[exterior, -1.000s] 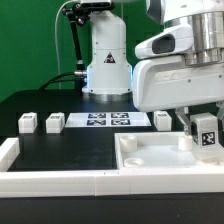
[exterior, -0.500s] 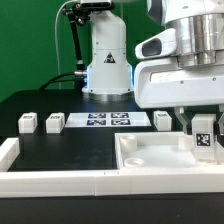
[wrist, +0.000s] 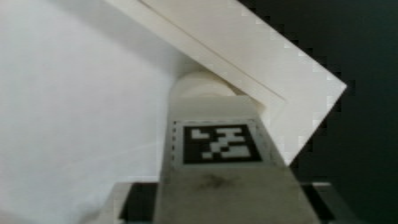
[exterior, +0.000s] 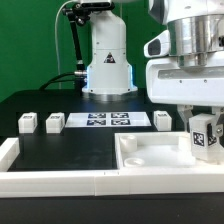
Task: Assemble square table
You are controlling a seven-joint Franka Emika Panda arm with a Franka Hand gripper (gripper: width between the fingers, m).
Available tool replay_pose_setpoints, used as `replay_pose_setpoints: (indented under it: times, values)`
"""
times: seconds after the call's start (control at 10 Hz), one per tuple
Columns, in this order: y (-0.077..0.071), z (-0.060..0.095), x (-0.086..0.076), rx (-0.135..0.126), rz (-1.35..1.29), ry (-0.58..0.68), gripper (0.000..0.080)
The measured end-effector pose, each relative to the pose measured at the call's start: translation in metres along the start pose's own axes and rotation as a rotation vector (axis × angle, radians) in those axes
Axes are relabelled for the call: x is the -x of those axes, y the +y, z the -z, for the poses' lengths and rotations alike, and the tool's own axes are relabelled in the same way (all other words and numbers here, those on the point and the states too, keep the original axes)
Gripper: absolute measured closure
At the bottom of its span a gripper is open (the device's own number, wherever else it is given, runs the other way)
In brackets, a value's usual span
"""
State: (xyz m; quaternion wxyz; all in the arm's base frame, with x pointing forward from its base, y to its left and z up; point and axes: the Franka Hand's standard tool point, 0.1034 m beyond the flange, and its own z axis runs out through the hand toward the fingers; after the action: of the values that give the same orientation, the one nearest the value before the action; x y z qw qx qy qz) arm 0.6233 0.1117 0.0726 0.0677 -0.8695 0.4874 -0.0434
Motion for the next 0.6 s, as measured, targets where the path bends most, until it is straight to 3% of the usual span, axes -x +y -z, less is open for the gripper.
replay_pose_setpoints:
  times: [0.4,0.5,0.6]
  values:
    - [0.0012,-0.0007,-0.0003,-0.003,-0.126,-0.007,0.0500]
    - [0.0011,-0.0007,-0.0001,-0.003,-0.118,-0.007,0.0312]
    - [0.0008,-0.0007,0.0006,-0.003,-0.078,-0.008,0.0312]
